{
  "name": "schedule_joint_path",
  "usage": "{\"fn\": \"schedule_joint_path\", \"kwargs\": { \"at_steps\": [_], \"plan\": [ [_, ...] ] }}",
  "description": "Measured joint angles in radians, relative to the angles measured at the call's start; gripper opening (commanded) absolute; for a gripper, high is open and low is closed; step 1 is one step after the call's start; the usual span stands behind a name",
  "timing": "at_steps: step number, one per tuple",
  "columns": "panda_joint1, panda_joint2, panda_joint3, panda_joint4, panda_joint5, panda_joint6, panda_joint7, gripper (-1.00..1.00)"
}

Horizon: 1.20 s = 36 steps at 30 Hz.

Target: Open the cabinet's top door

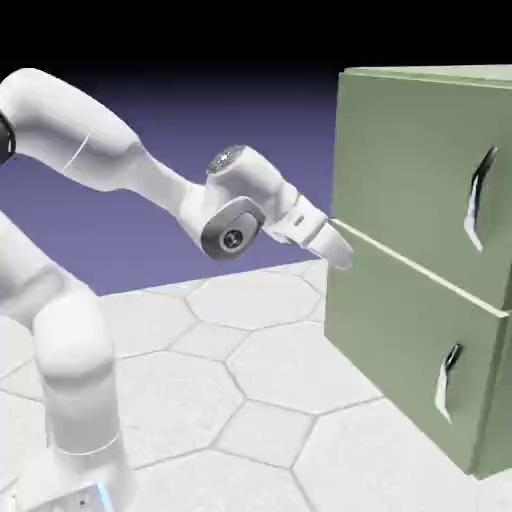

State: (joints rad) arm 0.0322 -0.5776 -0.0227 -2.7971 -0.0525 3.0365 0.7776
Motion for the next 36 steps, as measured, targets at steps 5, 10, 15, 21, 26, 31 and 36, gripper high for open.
{"fn": "schedule_joint_path", "kwargs": {
  "at_steps": [5, 10, 15, 21, 26, 31, 36],
  "plan": [
    [0.084, -0.032, -0.094, 0.053, -0.217, -0.002, 0.152, 0.00],
    [0.167, -0.063, -0.189, 0.107, -0.435, -0.004, 0.304, 0.00],
    [0.251, -0.095, -0.283, 0.160, -0.652, -0.007, 0.455, 0.00],
    [0.351, -0.133, -0.396, 0.224, -0.913, -0.009, 0.637, 0.00],
    [0.435, -0.165, -0.490, 0.277, -1.131, -0.011, 0.789, 0.00],
    [0.518, -0.196, -0.585, 0.330, -1.348, -0.013, 0.941, 0.00],
    [0.602, -0.228, -0.679, 0.384, -1.566, -0.016, 1.093, 0.00]
  ]
}}
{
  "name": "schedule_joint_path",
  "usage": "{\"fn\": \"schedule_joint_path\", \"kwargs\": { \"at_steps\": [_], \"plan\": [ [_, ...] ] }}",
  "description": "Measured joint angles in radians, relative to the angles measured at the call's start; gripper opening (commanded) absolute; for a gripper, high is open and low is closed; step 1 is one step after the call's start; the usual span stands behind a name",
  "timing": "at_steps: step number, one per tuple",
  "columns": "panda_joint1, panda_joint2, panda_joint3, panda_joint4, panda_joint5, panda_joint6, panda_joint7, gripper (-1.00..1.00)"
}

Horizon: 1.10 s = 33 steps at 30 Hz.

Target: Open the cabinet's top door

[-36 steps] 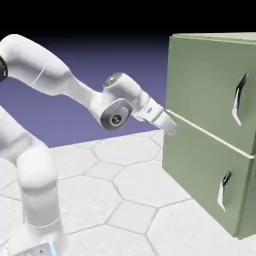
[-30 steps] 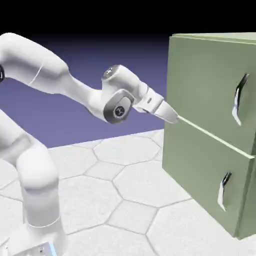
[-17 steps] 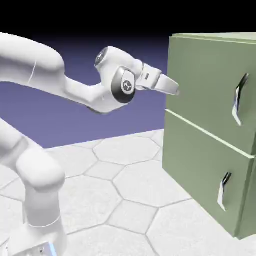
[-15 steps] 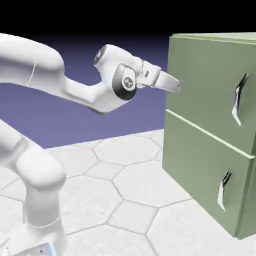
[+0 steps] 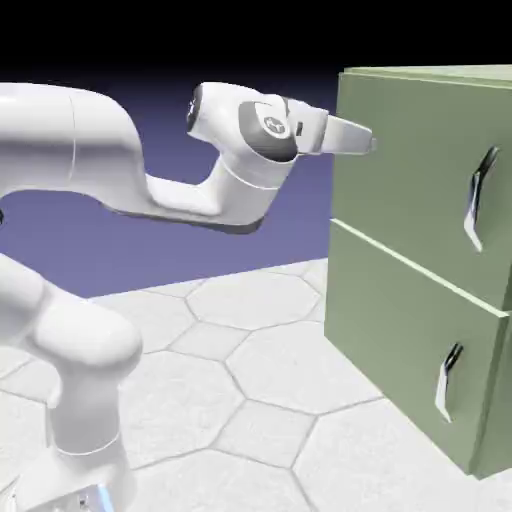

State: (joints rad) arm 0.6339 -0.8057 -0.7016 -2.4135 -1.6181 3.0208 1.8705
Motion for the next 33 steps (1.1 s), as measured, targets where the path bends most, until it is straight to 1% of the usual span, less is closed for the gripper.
{"fn": "schedule_joint_path", "kwargs": {
  "at_steps": [29, 31, 33],
  "plan": [
    [0.485, -0.184, -0.547, 0.309, -1.261, -0.013, 0.880, 0.00],
    [0.490, -0.186, -0.553, 0.312, -1.275, -0.013, 0.890, 0.00],
    [0.563, -0.173, -0.594, 0.370, -1.276, -0.017, 0.888, 0.00]
  ]
}}
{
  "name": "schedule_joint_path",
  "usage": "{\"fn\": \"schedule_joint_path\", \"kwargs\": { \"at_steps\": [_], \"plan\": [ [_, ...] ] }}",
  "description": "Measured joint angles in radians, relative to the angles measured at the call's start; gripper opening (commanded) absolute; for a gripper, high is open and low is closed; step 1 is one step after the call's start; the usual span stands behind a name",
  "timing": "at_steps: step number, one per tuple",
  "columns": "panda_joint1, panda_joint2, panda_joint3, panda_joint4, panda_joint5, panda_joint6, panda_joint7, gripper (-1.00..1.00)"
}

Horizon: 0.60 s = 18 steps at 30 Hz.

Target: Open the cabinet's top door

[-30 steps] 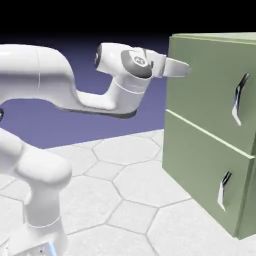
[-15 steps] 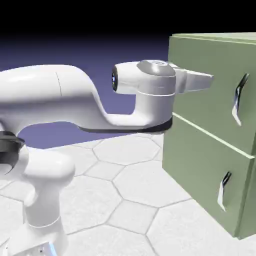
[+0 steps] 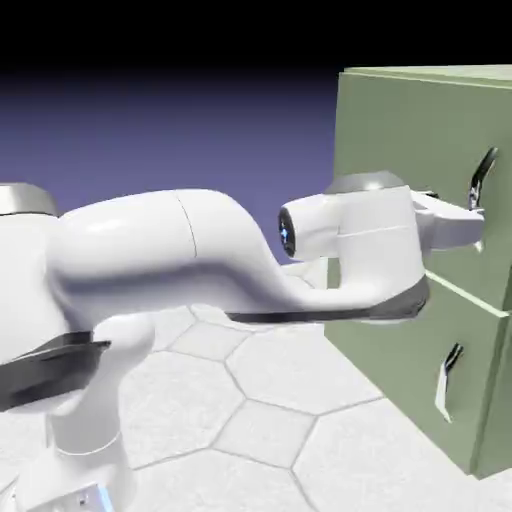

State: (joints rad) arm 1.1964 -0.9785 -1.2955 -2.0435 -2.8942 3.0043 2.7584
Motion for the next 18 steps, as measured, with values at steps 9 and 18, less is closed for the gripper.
{"fn": "schedule_joint_path", "kwargs": {
  "at_steps": [9, 18],
  "plan": [
    [-0.037, 0.069, 0.025, -0.038, -0.003, -0.075, 0.074, -1.00],
    [-0.363, 0.126, 0.258, -0.280, 0.087, -0.200, 0.139, -1.00]
  ]
}}
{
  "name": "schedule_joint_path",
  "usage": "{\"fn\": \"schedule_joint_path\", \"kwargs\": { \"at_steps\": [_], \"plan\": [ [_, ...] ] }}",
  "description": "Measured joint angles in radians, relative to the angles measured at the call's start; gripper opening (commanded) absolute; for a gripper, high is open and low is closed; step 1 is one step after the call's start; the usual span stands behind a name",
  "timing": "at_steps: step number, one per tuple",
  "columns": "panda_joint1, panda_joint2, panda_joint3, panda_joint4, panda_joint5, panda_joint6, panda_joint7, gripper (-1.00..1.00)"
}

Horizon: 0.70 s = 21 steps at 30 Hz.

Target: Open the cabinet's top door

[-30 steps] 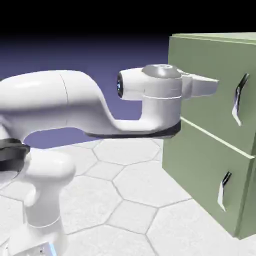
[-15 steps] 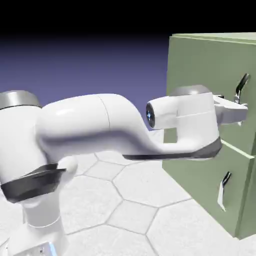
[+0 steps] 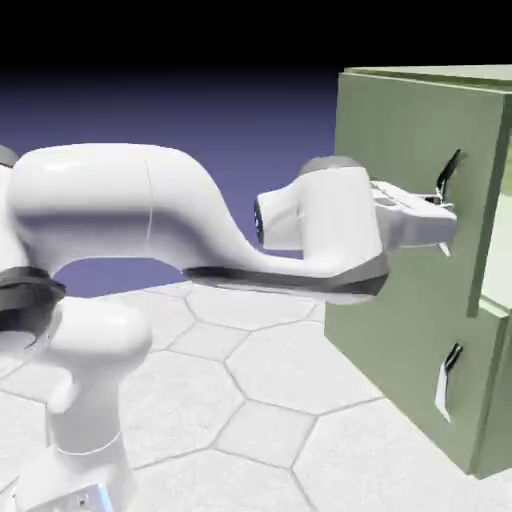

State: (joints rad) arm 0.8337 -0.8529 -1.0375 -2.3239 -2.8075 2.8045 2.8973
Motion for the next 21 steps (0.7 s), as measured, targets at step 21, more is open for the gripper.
{"fn": "schedule_joint_path", "kwargs": {
  "at_steps": [21],
  "plan": [
    [-0.759, -0.123, 0.704, -0.426, 0.455, -0.101, 0.000, -1.00]
  ]
}}
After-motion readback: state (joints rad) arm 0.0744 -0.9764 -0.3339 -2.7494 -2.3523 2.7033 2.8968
